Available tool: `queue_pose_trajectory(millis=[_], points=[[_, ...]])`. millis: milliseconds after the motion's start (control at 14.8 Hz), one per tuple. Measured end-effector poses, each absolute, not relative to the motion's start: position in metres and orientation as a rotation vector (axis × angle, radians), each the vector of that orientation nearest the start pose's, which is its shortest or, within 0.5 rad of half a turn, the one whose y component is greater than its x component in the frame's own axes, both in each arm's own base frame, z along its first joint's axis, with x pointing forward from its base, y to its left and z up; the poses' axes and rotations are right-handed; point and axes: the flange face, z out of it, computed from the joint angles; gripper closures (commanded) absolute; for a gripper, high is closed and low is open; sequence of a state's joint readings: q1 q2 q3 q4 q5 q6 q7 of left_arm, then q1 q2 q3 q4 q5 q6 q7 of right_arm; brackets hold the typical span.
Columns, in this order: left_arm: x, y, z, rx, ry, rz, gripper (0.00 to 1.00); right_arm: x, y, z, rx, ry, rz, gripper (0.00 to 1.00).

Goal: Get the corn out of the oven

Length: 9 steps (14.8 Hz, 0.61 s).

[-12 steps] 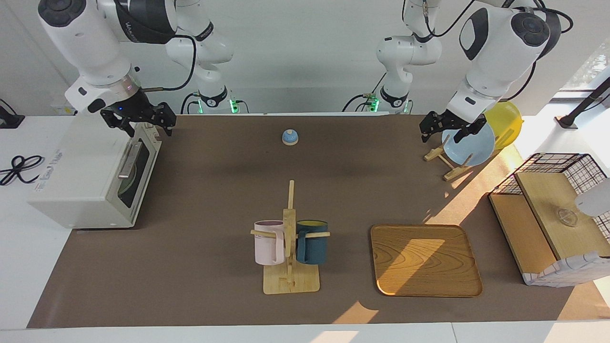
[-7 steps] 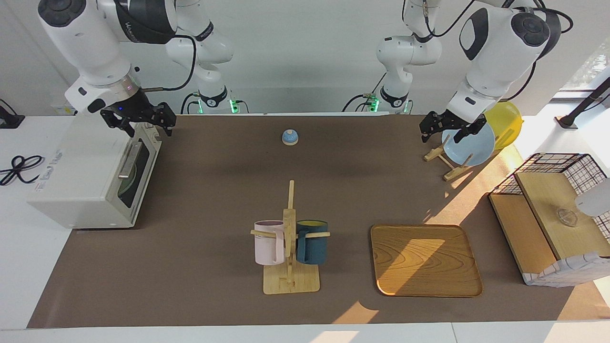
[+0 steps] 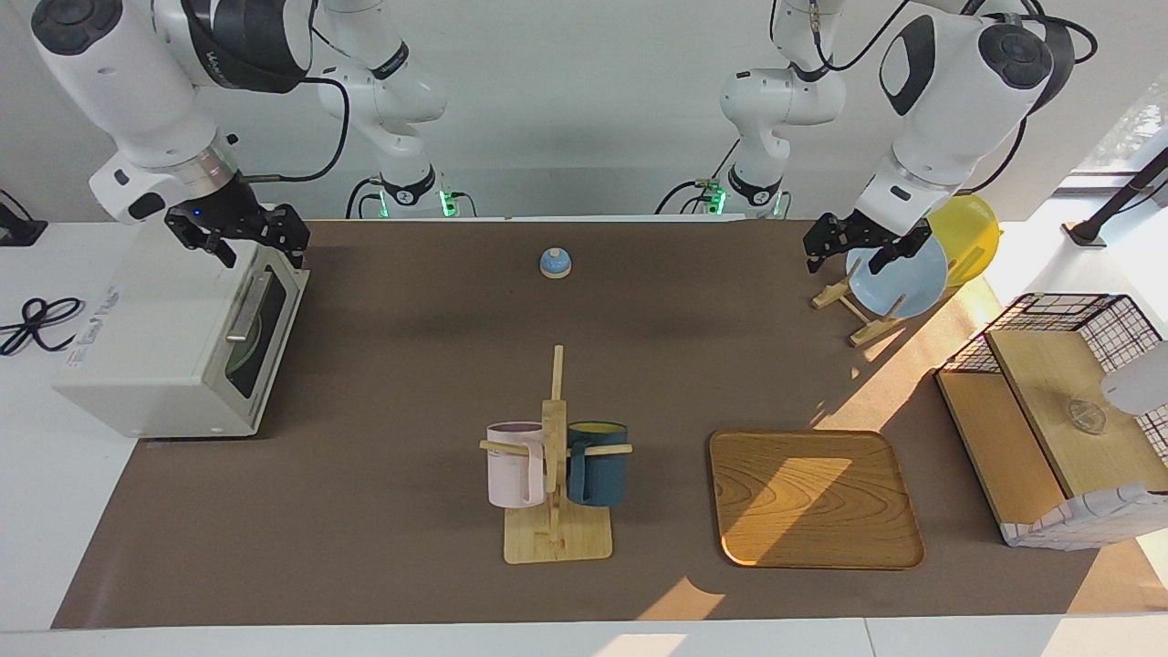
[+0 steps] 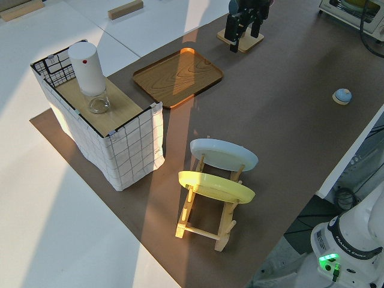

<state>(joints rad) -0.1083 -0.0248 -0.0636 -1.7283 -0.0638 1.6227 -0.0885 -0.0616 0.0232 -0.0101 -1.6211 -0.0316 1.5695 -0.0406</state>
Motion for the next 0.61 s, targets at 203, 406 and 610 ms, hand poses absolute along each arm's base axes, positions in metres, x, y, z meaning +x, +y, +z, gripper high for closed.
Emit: queue_pose_trajectory(millis=[203,406,610], points=[[0.536,-0.100,0.568,-3.187,0.124,0.141,0.00,0.553,-0.043,0.556,-3.168,0.039,0.090,1.00],[0.536,-0.100,0.568,-3.187,0.124,0.141,0.00,0.542,-0.051,0.524,-3.218,0.023,0.109,1.00],[0.536,-0.100,0.568,-3.187,0.124,0.141,0.00,0.537,-0.071,0.511,-3.258,-0.003,0.150,1.00]])
